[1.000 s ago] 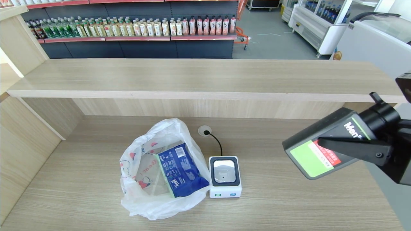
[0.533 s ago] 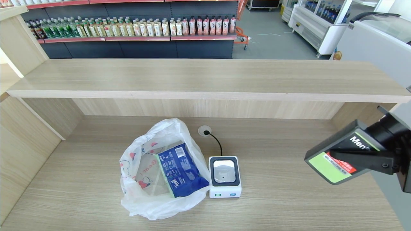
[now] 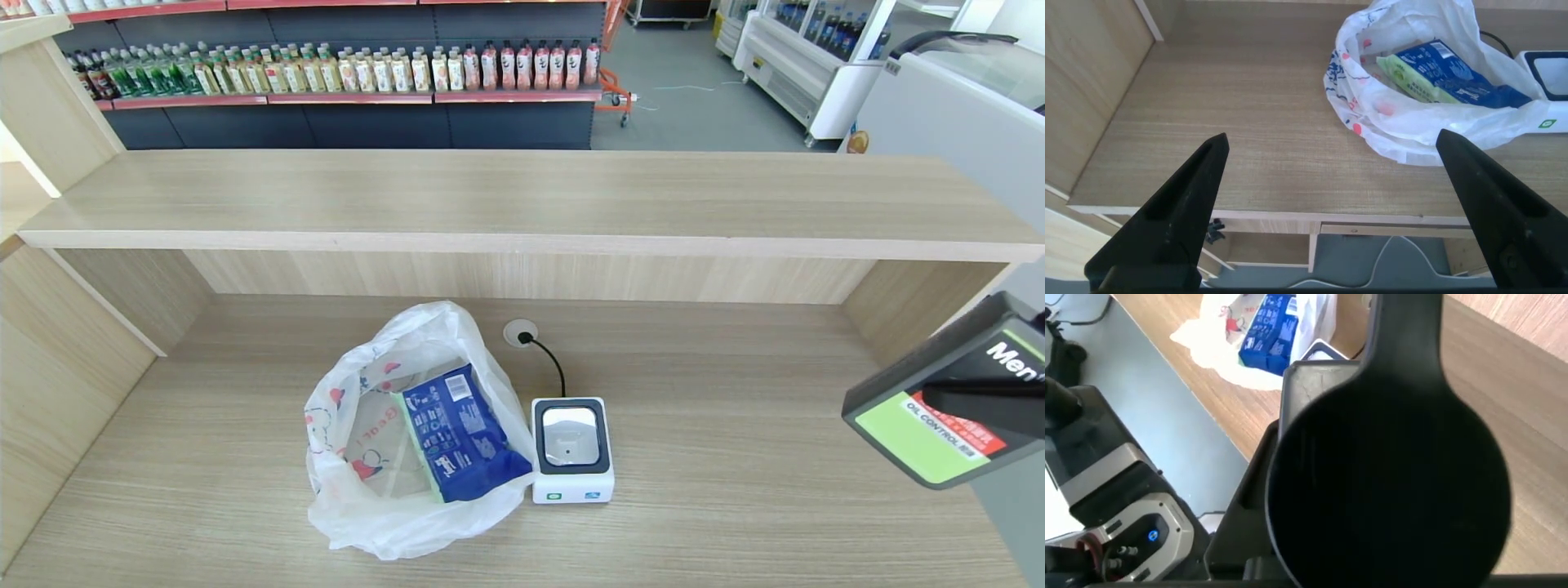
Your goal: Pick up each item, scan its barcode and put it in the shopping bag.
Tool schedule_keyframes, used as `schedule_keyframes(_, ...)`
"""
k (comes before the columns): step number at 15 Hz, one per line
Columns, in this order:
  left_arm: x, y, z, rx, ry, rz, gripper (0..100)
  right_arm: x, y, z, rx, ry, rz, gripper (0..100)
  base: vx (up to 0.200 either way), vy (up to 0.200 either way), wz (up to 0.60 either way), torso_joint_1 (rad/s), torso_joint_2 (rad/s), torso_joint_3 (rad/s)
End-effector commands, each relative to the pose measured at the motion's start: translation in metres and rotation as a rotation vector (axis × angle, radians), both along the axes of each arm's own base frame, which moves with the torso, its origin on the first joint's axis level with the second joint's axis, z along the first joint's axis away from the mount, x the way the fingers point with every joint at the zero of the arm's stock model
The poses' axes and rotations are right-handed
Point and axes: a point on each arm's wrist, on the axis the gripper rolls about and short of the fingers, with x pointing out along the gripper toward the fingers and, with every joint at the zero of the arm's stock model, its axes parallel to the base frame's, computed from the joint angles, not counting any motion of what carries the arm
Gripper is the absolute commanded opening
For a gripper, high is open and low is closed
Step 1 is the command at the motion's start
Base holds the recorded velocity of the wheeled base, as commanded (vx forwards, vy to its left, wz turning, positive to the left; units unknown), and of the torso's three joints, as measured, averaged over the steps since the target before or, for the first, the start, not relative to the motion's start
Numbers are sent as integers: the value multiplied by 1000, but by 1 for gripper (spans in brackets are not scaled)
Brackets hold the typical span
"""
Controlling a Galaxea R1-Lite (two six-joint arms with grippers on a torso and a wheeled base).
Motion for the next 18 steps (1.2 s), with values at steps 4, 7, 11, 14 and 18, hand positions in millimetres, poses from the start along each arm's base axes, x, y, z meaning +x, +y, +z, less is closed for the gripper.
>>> schedule_keyframes(4, 0, 0, 0, 0, 0, -1, 100, -21, -3, 6, -45, -55, 36, 0, 0, 0, 450, -2, 2, 2)
schedule_keyframes(7, 0, 0, 0, 0, 0, -1, 100, -28, -3, 2, -55, -74, 55, 0, 0, 0, 600, -1, 4, 1)
schedule_keyframes(11, 0, 0, 0, 0, 0, 1, 100, -30, -3, -10, -59, -38, 64, 0, 0, 0, 600, 2, 5, 4)
schedule_keyframes(14, 0, 0, 0, 0, 0, -1, 100, -1, 1, -37, -71, 49, 48, 0, 0, 0, 200, 1, 1, 2)
schedule_keyframes(18, 0, 0, 0, 0, 0, 1, 100, 51, 6, -81, -35, 48, 11, 0, 0, 0, 0, 0, 0, 0)
